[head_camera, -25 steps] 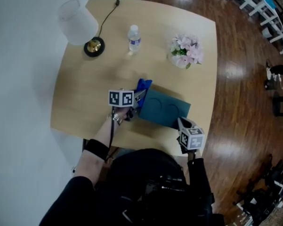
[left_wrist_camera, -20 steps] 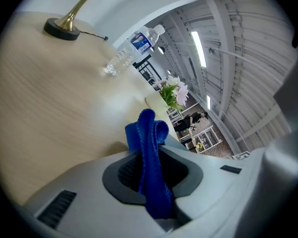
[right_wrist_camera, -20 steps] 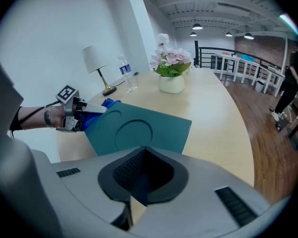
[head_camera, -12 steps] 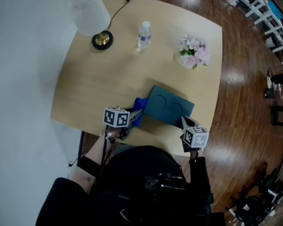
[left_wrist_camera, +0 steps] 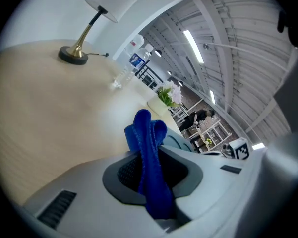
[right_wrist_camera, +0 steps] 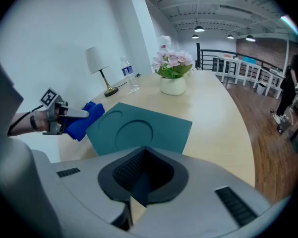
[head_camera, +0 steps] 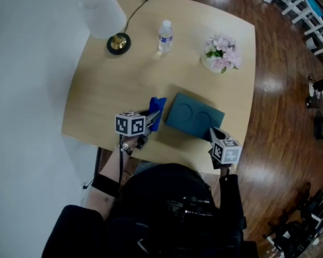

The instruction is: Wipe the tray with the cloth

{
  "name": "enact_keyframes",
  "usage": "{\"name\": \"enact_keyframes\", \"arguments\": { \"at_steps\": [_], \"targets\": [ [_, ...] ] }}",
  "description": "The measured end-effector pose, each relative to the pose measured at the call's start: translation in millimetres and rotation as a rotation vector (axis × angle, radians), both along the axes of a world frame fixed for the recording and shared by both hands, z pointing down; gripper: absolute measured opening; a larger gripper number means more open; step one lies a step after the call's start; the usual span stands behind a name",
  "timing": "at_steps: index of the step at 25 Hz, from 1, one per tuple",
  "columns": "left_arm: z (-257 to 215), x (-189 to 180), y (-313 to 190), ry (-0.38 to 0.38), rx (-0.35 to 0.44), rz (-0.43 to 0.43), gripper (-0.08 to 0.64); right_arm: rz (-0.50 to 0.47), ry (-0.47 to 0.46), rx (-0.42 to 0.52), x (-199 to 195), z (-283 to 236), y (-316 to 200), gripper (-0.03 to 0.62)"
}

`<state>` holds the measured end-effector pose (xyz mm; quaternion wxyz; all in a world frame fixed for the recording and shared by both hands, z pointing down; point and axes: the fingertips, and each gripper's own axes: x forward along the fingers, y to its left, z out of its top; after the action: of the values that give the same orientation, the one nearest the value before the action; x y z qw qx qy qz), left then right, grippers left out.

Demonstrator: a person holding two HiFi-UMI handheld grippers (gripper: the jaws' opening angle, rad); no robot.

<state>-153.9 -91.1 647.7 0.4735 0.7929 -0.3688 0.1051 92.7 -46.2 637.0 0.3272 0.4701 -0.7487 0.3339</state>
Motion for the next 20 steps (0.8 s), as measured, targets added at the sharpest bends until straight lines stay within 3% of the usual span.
{"name": "enact_keyframes", "arguments": {
  "at_steps": [4, 9, 20],
  "targets": [
    [0, 27, -60, -0.031, 0.023, 0.027, 0.074, -0.001, -0.014, 0.001, -3, 2, 3, 0.009],
    [16, 50, -89, 0.034, -0.053, -0.021, 0.074, -0.002, -0.013, 0.005, -5, -1, 4, 0.009],
    [20, 32, 10, 0.047, -0.096, 0.047, 0.074, 0.018, -0.022, 0.024, 0, -1, 1, 0.009]
  ]
}}
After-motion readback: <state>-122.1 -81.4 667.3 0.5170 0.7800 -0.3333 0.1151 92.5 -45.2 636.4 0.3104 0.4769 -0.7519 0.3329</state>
